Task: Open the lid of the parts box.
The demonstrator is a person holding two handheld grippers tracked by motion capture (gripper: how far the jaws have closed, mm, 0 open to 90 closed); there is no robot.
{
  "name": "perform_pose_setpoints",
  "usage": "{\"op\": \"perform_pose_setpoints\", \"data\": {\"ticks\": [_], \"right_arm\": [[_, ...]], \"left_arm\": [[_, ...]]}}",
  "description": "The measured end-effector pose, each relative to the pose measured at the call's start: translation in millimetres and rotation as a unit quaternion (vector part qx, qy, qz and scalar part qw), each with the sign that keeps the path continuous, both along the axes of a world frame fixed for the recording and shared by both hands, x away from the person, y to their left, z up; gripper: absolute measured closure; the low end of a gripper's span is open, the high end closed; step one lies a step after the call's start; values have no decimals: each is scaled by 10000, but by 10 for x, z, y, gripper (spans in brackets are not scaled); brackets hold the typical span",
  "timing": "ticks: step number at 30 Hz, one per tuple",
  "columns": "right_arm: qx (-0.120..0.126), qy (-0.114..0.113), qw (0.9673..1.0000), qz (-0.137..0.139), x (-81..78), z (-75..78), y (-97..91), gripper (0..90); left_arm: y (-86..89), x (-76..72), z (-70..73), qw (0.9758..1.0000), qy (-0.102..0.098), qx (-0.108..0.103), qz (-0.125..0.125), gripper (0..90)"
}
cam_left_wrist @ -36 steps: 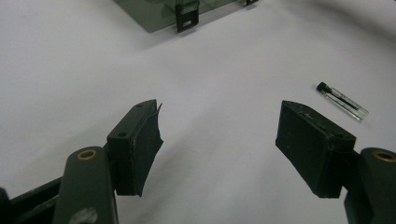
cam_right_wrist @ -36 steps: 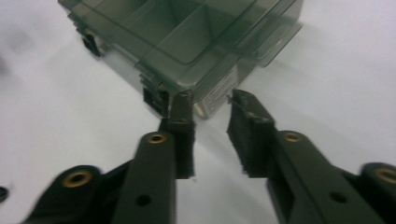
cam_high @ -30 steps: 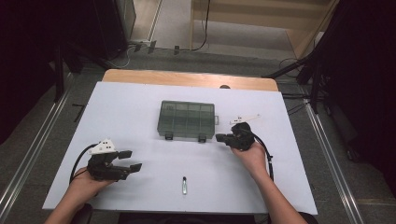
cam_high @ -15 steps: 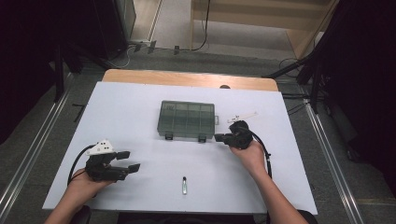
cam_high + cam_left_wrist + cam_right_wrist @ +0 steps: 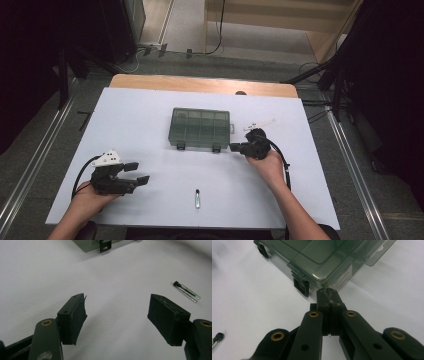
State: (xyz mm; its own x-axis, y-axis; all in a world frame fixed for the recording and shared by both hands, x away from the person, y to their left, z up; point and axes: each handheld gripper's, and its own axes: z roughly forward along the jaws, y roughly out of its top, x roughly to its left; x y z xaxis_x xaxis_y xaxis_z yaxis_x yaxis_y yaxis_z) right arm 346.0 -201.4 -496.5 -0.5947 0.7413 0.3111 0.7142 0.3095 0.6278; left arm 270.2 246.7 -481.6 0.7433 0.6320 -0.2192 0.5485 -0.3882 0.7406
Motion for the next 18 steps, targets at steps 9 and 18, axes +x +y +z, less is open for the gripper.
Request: {"op": "perform_pose_setpoints", "data": {"ticks": [9, 18], "right_arm": [[30, -3, 10000, 20, 0, 9, -4, 900], [67, -64, 9999, 42, -6, 31, -7, 900]], "left_arm": [[2, 0, -3, 10000, 6, 7, 6, 301], [18, -3, 1, 10000, -1, -3, 38, 300]]}}
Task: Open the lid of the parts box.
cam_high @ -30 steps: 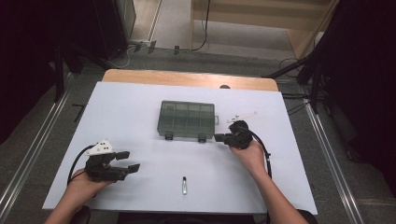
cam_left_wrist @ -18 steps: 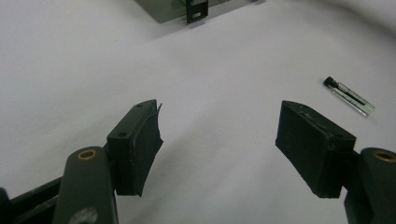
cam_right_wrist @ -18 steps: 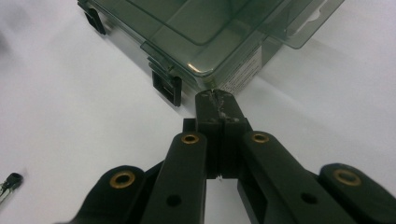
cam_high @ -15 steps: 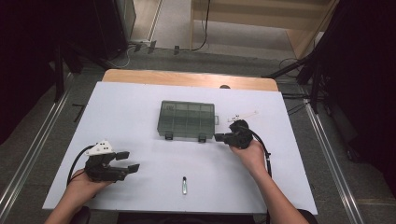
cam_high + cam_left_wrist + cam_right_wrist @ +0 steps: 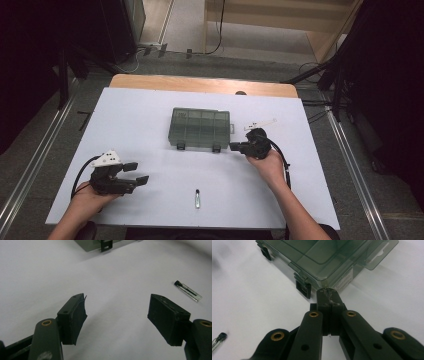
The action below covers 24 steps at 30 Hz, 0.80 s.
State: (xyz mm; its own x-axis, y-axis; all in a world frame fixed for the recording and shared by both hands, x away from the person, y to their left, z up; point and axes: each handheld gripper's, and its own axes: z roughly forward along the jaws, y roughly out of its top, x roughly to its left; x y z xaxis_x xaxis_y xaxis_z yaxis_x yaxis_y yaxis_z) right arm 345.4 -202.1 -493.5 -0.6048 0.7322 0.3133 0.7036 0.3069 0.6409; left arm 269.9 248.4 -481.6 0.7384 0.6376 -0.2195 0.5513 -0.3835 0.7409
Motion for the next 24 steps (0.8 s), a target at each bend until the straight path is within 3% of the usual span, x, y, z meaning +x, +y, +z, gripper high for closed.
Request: {"op": "perform_pose_setpoints", "data": {"ticks": [24], "right_arm": [[207, -112, 9997, 28, 87, 159, 36, 900]], "left_arm": [[-36, 7, -41, 9999, 96, -45, -9, 300]]}}
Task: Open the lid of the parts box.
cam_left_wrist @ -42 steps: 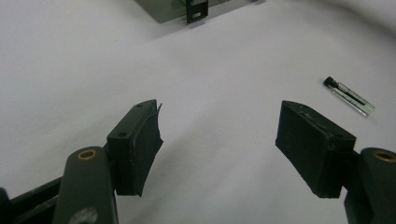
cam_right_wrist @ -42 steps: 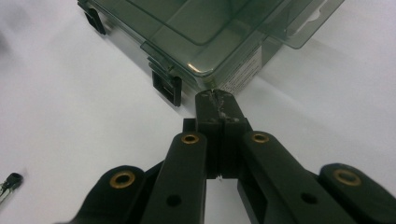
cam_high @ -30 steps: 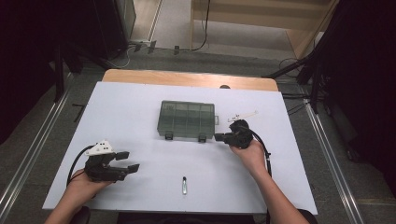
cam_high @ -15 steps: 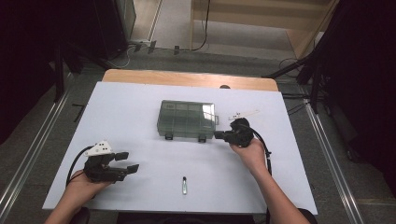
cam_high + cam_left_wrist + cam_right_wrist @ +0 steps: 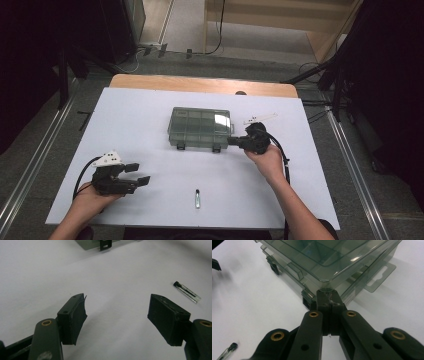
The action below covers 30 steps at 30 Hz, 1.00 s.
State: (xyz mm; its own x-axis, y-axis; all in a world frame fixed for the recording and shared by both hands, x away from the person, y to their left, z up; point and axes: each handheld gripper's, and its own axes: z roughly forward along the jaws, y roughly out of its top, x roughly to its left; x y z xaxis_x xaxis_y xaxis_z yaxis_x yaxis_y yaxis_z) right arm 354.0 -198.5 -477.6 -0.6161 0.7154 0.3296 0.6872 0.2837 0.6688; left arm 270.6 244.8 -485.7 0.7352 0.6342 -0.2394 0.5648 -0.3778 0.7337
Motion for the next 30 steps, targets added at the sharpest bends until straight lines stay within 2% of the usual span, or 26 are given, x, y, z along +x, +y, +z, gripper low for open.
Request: {"op": "perform_pose_setpoints", "data": {"ticks": [7, 16, 21, 30], "right_arm": [[42, -11, 10000, 1, 29, 46, -5, 900], [111, 3, 9999, 21, 58, 103, -18, 900], [177, -23, 9998, 42, 84, 151, -36, 900], [252, -50, 9997, 51, 124, 201, -60, 900]], "left_arm": [[-52, 55, 41, 9999, -56, 80, 33, 301], [-141, 255, 125, 9999, 92, -102, -3, 300], [-212, 351, 169, 9999, 91, -8, -58, 301], [-323, 536, 212, 9999, 119, 6, -19, 302]]}}
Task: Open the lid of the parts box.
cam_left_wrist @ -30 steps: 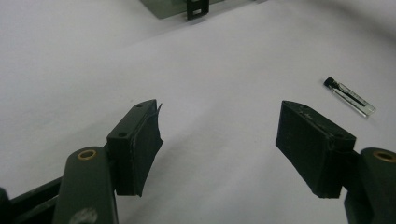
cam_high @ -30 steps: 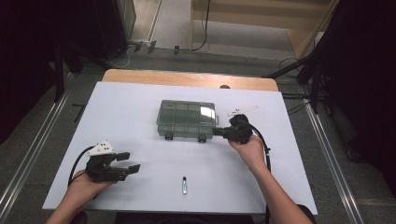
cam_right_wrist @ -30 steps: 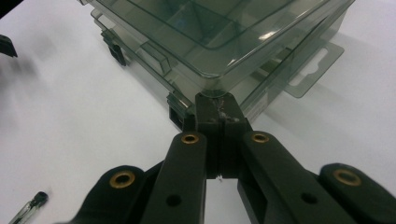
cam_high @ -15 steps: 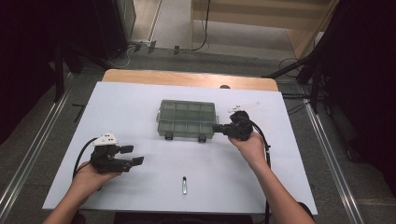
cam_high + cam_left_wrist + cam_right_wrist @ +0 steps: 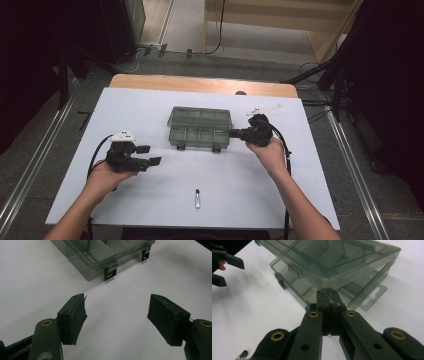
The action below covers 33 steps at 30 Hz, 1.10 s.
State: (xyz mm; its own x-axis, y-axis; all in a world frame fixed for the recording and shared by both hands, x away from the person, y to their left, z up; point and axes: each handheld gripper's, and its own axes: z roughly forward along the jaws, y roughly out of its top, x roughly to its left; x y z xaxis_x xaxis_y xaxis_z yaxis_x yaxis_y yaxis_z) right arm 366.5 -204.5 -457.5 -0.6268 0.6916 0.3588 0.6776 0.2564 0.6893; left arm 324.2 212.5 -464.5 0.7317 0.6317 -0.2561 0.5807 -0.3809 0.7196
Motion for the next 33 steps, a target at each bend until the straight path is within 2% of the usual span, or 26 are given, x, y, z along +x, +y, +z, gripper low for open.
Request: {"op": "perform_pose_setpoints", "data": {"ticks": [10, 13, 15, 18, 26, 33], "right_arm": [[-18, -28, 10000, -34, 32, 51, 7, 900], [-21, -27, 10000, -42, 36, 61, 12, 900], [-14, -32, 10000, -38, 38, 64, 13, 900], [41, -17, 10000, -50, 47, 64, 4, 900], [117, 8, 9999, -97, 70, 77, 12, 900], [99, -8, 9998, -153, 92, 135, 20, 900]], "left_arm": [[-99, 174, 66, 9999, -77, 97, -34, 304], [-125, 240, 82, 9999, -120, 85, -28, 304], [-133, 296, 103, 10000, -58, 64, -41, 304], [-149, 367, 129, 9999, -111, 18, -27, 304], [-193, 533, 98, 10000, -71, -9, -4, 304], [-243, 658, 88, 9999, -109, 101, 4, 305]]}}
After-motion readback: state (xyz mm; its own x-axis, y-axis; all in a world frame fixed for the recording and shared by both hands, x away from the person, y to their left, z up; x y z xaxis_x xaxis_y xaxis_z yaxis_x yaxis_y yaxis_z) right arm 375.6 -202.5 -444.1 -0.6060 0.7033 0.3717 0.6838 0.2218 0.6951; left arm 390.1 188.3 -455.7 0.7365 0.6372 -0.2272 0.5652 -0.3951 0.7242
